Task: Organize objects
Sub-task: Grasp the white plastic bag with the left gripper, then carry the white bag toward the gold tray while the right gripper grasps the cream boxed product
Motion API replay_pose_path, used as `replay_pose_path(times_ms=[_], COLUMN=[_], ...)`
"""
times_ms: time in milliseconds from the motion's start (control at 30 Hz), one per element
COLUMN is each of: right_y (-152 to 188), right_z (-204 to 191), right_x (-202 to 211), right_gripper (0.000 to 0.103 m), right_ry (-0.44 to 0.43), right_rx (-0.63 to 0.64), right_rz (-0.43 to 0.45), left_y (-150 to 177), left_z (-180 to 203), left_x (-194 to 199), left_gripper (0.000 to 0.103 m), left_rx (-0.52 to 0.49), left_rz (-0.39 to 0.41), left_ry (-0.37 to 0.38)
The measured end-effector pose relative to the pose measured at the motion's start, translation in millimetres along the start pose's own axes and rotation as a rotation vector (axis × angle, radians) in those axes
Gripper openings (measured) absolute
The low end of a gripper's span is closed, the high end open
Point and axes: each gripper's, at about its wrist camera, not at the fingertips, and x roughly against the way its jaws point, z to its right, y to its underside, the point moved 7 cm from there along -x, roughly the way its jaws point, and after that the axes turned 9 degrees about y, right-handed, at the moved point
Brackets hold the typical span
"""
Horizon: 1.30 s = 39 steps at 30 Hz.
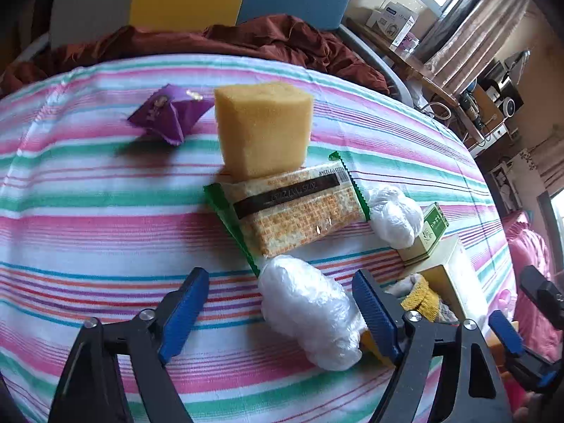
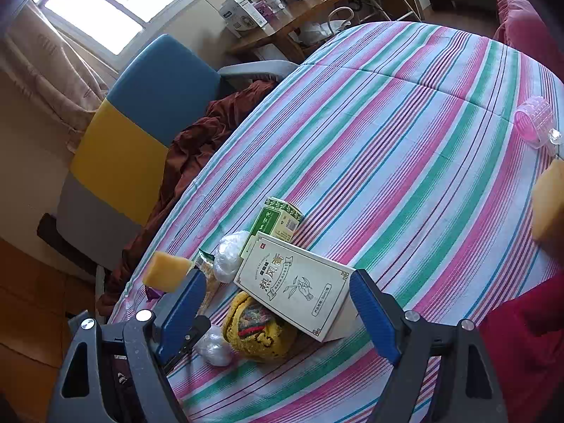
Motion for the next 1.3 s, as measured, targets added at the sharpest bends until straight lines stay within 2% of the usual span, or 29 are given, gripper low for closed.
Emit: replay_pose_path(times_ms=[33,67,167,400,567,1033,1300], right_y=[0,1,2,0,1,5,3], right_z=[0,-1,-2,2,3,4,3], right_x=[0,-1,-3,-4,-5,-16,-18], right_gripper=[0.085,0.085,0.085,0.085,0.085,0.085,0.085], right_ry=[-0.001,-0.003,-0.012,0.000,0.041,0.247,0.304], right_rx=[0.002,0.004,0.003,-0.006,0.008,0.127,0.171], right_rz=[-0.002,-0.005,-0.018,-0.021,-0.013,-0.004,0.023], left_y=[1,4,15,70,106,127,132], left_z=[2,4,1,-18,-33,-47,-51], left_x=[0,1,10,53,79,101,106], left_gripper=[0.058,0.044,0.037,0.036,0.036,0.035,0.035], left_rx=[-0.023,-0.040,-0.072,-0.176,-0.248,-0.238,-0.248], left_rz=[-0.006,-0.010,-0.008,-0.001,0.021,0.078,0.092], left_ry=[0.004,0.007,0.015,0.000,-0.035,0.046,0.065])
